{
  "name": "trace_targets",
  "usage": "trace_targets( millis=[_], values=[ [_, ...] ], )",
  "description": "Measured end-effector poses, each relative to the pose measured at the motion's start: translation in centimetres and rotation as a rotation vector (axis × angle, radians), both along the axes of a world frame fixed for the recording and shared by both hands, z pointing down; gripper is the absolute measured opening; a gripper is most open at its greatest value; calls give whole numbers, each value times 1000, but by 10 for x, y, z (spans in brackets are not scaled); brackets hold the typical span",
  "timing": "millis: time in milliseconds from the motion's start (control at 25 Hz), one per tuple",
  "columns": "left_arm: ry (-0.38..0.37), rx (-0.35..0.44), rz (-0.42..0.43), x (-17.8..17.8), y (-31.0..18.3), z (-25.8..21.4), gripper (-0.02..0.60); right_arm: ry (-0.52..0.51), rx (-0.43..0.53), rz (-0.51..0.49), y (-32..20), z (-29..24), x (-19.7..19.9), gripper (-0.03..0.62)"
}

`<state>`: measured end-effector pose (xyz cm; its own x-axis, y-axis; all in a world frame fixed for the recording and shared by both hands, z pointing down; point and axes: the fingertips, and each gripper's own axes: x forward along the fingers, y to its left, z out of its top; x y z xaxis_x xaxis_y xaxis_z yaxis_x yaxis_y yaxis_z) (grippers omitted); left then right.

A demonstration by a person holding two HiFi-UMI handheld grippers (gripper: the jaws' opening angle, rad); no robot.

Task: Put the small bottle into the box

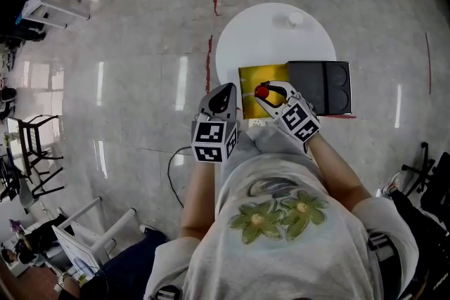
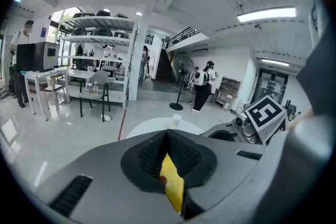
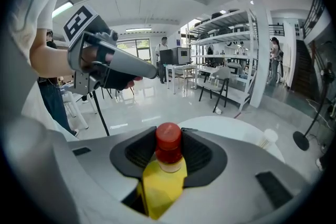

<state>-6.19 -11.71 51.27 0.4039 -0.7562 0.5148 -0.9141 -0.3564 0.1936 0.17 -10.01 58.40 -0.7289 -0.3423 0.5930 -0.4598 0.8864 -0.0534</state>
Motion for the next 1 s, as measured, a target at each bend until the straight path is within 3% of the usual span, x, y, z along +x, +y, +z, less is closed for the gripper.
trace_targets(
  millis=[1000],
  values=[
    [-16, -43, -5, -5, -12, 15, 2, 54, -82, -53, -2, 48, -10, 152]
  ],
)
